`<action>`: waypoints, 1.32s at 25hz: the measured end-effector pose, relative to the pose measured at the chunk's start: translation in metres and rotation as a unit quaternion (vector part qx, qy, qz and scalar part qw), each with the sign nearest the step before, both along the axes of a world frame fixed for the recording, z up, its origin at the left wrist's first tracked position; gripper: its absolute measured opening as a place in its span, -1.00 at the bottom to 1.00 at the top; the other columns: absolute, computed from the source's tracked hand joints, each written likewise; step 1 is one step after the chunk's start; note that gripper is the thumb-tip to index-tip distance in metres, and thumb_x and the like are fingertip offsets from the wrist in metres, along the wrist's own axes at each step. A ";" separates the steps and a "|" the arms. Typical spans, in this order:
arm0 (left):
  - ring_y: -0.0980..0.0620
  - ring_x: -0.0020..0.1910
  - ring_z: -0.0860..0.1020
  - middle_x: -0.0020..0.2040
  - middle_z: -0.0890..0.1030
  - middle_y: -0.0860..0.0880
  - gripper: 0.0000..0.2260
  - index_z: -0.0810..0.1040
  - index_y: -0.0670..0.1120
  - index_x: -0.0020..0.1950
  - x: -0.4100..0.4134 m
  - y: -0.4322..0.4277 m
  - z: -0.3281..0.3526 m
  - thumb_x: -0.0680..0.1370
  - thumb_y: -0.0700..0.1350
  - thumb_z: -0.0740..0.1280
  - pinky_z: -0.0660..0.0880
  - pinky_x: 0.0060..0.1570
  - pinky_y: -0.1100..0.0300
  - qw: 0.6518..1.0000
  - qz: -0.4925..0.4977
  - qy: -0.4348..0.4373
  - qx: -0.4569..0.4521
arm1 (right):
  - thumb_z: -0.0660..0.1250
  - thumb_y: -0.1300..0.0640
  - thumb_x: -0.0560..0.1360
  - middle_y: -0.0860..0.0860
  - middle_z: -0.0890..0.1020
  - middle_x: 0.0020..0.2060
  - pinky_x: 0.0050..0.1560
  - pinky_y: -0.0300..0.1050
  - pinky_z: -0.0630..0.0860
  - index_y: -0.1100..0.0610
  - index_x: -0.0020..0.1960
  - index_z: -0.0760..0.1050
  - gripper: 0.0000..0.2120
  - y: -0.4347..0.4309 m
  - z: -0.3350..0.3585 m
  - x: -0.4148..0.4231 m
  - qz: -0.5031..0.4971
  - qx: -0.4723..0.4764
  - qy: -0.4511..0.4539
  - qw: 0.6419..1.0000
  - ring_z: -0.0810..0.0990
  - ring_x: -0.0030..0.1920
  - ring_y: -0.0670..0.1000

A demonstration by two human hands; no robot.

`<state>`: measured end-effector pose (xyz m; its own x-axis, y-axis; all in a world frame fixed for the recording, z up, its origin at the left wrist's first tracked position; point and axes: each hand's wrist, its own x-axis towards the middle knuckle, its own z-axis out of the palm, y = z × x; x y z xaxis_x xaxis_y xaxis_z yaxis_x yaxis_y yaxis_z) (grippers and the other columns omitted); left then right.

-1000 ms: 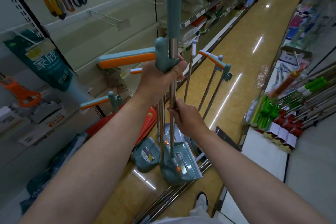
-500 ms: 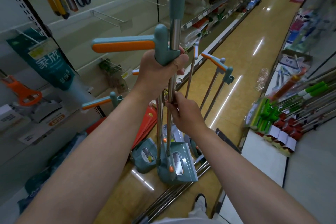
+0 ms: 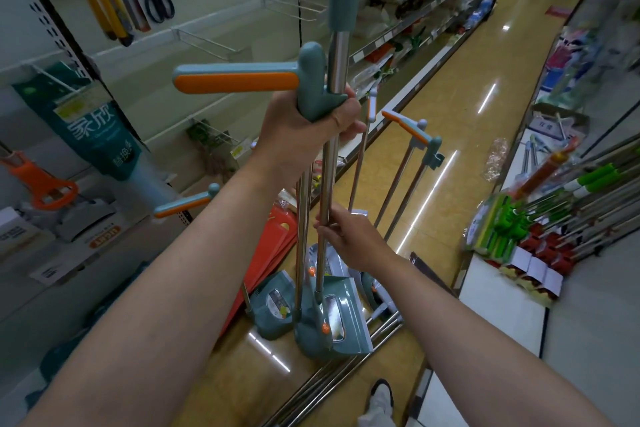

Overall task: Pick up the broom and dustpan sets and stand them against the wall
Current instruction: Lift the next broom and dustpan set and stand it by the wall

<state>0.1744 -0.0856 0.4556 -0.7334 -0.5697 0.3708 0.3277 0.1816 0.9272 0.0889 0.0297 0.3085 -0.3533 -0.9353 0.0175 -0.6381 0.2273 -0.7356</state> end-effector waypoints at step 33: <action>-0.08 -0.28 0.53 -0.30 0.55 0.00 -0.96 0.56 -0.12 -0.02 0.022 0.015 0.007 0.60 -0.24 0.36 0.60 -0.12 0.03 0.998 -0.046 -0.006 -0.044 | 0.24 0.09 0.65 0.10 0.64 -0.17 -0.15 0.21 0.58 0.09 0.13 0.37 -0.89 0.015 -0.012 0.019 0.004 -0.018 0.048 0.999 0.63 -0.18 0.15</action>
